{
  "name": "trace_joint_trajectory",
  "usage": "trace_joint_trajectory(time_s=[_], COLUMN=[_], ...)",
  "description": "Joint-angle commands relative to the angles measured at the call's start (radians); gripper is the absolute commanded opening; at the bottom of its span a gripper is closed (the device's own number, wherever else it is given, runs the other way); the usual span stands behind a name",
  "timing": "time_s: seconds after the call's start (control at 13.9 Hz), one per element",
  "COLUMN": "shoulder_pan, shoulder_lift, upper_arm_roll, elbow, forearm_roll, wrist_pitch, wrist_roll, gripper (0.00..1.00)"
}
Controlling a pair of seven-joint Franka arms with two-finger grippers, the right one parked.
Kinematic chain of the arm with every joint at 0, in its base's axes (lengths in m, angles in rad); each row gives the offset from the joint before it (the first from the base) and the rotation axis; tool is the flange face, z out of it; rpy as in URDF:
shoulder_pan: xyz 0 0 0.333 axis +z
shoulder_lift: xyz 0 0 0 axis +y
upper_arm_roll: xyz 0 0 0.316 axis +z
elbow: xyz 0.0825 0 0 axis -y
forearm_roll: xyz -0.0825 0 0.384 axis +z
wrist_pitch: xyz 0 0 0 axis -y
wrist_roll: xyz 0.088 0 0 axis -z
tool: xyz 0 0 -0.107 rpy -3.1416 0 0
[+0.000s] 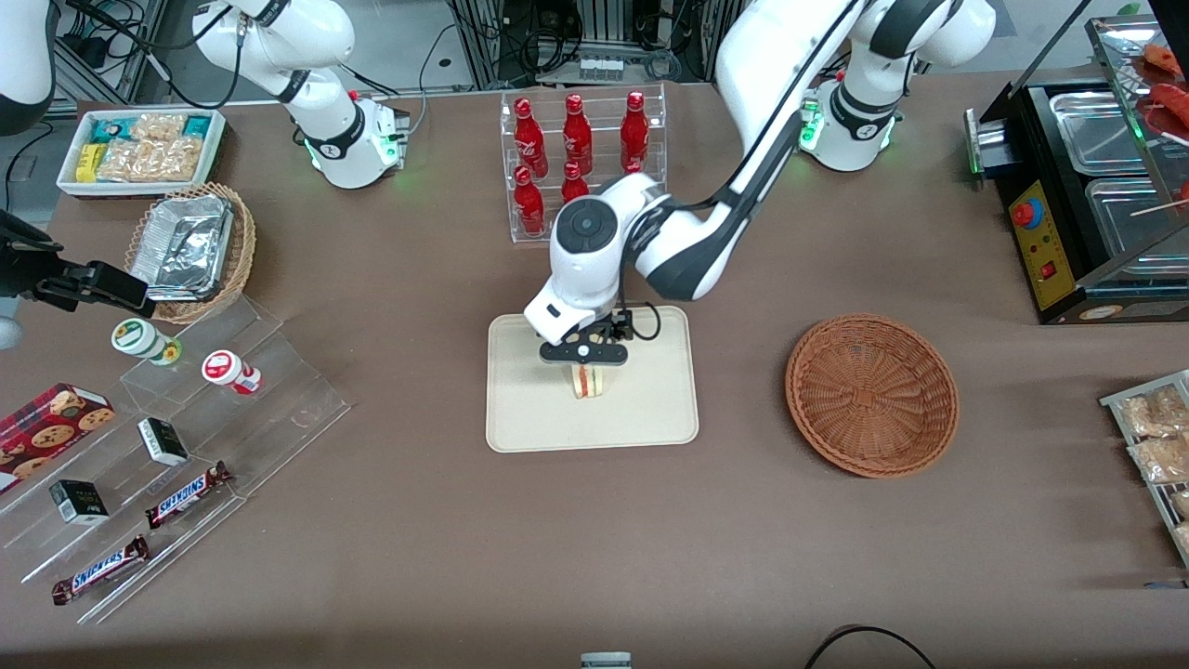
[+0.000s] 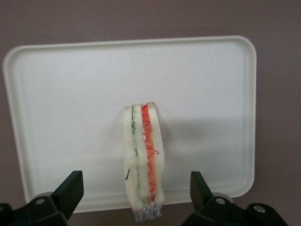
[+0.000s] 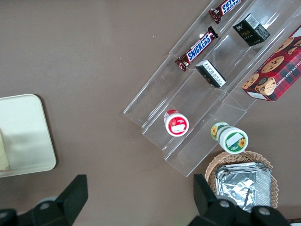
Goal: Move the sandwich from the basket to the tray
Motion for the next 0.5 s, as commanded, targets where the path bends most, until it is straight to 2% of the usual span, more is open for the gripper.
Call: trace_joint_trajectory(time_s=[0.0,0.22,0.43], shoulder_pan=[0.04,0.12,0.244], shoulder_lift=[-0.127,-0.248,-0.362], upper_arm_roll=[0.002,0.002,-0.001], elbow=[-0.022,-0.024,-0.033], forearm_roll=[-0.012,-0.014,-0.017], wrist_pitch=[-0.098,-0.219,-0.343], wrist_roll=[-0.032,-0.038,-0.012], gripper=[1.0,1.0,1.0])
